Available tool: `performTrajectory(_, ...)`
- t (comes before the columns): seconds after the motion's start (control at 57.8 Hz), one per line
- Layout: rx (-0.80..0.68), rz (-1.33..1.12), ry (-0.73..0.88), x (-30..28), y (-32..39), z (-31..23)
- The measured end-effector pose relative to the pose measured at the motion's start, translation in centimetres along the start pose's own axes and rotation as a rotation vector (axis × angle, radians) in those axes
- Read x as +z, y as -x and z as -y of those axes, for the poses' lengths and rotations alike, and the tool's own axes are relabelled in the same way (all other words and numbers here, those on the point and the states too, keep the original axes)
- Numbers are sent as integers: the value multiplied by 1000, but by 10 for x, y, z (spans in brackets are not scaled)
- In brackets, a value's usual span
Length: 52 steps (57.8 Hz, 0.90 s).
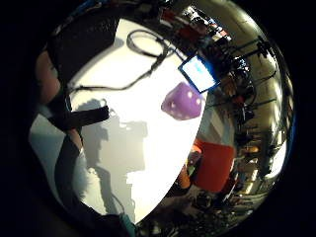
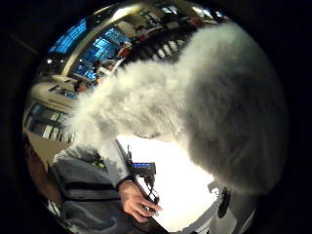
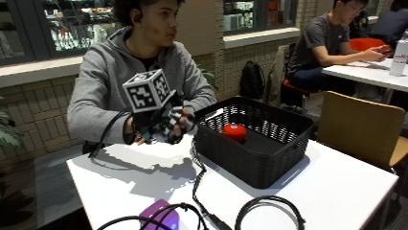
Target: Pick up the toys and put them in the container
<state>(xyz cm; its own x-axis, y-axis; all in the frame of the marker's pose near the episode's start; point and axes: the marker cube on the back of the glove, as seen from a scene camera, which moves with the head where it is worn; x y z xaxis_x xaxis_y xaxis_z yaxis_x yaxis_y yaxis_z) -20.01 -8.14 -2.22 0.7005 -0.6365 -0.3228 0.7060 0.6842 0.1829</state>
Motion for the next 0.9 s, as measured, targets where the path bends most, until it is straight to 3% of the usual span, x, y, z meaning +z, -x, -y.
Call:
performTrajectory(0.225, -210, 37, -27, -31, 81, 70)
performTrajectory(0.553, -139, -109, 106, 9, 126, 143)
performTrajectory(0.744, -71, -157, 289, 11, 108, 137)
performTrajectory(0.899, 31, -184, 294, 2, 44, 107)
